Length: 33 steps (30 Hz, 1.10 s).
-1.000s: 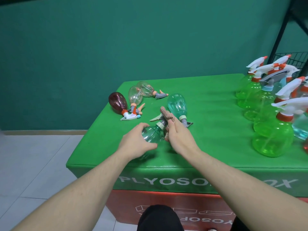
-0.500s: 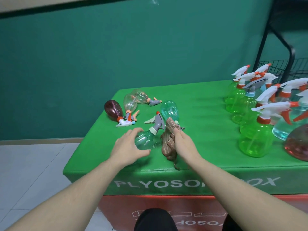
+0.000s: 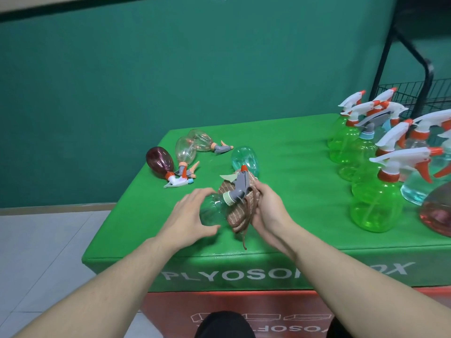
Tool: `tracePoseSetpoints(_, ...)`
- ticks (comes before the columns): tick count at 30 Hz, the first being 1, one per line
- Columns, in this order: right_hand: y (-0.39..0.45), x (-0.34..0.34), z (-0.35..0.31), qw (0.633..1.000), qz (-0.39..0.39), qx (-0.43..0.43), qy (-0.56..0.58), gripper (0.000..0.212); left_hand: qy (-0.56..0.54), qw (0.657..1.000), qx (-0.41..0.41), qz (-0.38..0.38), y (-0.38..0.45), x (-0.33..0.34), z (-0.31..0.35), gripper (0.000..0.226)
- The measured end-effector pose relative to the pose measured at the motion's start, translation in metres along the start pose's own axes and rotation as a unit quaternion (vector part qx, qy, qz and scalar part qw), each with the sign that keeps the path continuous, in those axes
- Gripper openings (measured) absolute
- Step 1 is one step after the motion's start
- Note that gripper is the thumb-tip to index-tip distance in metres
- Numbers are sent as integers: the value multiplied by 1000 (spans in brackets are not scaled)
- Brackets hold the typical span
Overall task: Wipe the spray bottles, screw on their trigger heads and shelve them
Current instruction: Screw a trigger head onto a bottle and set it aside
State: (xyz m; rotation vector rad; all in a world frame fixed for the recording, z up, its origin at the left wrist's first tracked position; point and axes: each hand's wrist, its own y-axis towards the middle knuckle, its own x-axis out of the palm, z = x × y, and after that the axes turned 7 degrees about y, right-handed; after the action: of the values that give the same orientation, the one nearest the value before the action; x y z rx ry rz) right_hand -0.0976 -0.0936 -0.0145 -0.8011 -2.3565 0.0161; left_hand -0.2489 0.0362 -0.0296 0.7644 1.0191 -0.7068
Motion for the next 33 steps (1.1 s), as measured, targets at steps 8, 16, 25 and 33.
tracePoseSetpoints(8, 24, 9, 0, 987, 21, 60, 145, 27, 6, 1000, 18, -7, 3, 3, -6, 82)
tracePoseSetpoints(16, 25, 0, -3, 984, 1, 61, 166, 51, -4, 999, -16, -28, 10, 0, -2, 85)
tracePoseSetpoints(25, 8, 5, 0, 999, 21, -42, 21, 45, 2, 997, -62, -46, 22, -7, 13, 88)
tracePoseSetpoints(33, 4, -16, 28, 978, 68, -25, -193, 60, 7, 995, -66, -71, 29, -11, 19, 89)
